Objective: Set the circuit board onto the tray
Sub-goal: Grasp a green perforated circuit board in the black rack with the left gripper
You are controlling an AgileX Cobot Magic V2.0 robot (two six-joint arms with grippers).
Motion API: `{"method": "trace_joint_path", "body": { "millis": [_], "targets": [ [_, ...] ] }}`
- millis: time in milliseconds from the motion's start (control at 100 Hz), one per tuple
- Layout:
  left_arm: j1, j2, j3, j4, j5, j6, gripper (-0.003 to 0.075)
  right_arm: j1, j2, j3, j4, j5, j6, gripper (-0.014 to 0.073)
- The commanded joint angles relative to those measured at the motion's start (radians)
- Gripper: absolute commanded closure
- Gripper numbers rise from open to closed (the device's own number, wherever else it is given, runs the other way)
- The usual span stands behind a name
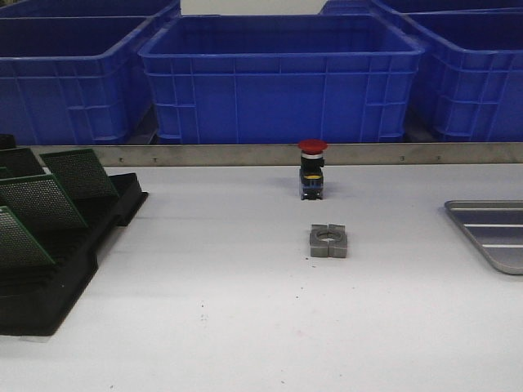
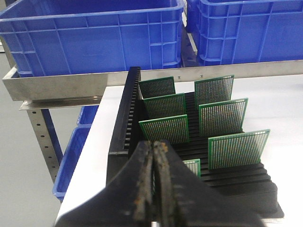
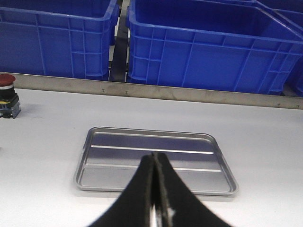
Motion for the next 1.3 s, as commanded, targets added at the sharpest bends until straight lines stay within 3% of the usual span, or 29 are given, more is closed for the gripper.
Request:
{"method": "trace_joint_path", "body": {
  "millis": [0,370,590,890,1100,1290],
  "targets": [
    [0.004,-0.033,0.029,-0.008,-0.087,-0.012,0.0737,-0.004,-0.021,0.001,-0.014,-0.073,-0.001,0.0653],
    [0.004,-0.033,0.019,-0.008,-0.13,-0.012,0.0737,-0.004,-0.021,0.001,-0.014,-0.073,-0.001,0.0653],
    [0.004,-0.033,-0.083,-0.066,-0.102,-0.012,0.0738,-0.004,-0.021,0.001,-0.014,-0.073,-0.001,0.0653],
    [0.004,-0.014,-0.35,-0.015,0.19,-0.012,0.0738,-0.004,-0.021,0.001,-0.014,-0.073,-0.001,0.0653],
    [0.004,0.154,-0.491,-0.041,0.436,-0.01,0.0737,-0.004,-0.021,0.001,-0.014,-0.073,-0.001,0.0653],
    [0.002,0.34,-0.548,-0.063,0.484,0.071,0.0703,-0.004,-0.021,0.001,-0.014,-0.073,-0.001,0.0653]
  ]
}}
